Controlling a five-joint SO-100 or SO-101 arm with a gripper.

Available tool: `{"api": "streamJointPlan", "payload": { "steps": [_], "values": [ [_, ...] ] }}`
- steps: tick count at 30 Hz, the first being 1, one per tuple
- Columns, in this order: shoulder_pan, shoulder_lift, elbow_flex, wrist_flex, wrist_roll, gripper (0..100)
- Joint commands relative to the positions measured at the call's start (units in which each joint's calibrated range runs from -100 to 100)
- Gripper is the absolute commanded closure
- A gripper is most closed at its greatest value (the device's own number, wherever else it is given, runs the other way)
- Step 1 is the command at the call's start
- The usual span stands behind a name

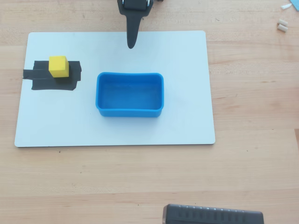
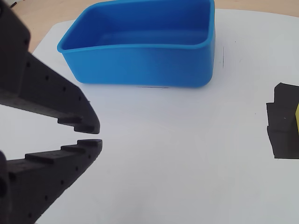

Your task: Pick up yellow cube and drop it in the blue rectangular bin

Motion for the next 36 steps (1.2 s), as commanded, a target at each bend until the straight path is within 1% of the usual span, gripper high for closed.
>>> {"api": "streamJointPlan", "payload": {
  "steps": [1, 8, 14, 19, 22, 24, 26, 29, 33, 36],
  "values": [
    [-2.5, -0.8, 0.0, -1.0, 1.0, 100],
    [-2.4, -0.8, 0.0, -1.1, 1.0, 100],
    [2.3, -0.8, 0.5, -2.5, 2.3, 100],
    [2.3, 0.9, -3.8, 0.1, 4.1, 100],
    [2.9, 10.1, -7.2, -2.3, 5.0, 100],
    [4.1, 15.3, -12.0, -2.1, 6.2, 100],
    [3.8, 22.7, -19.3, -0.2, 6.6, 100],
    [2.9, 27.7, -27.7, 4.3, 7.2, 100],
    [5.4, 36.3, -37.1, 7.2, 8.8, 100],
    [10.2, 44.8, -44.1, 8.3, 11.2, 100]
  ]
}}
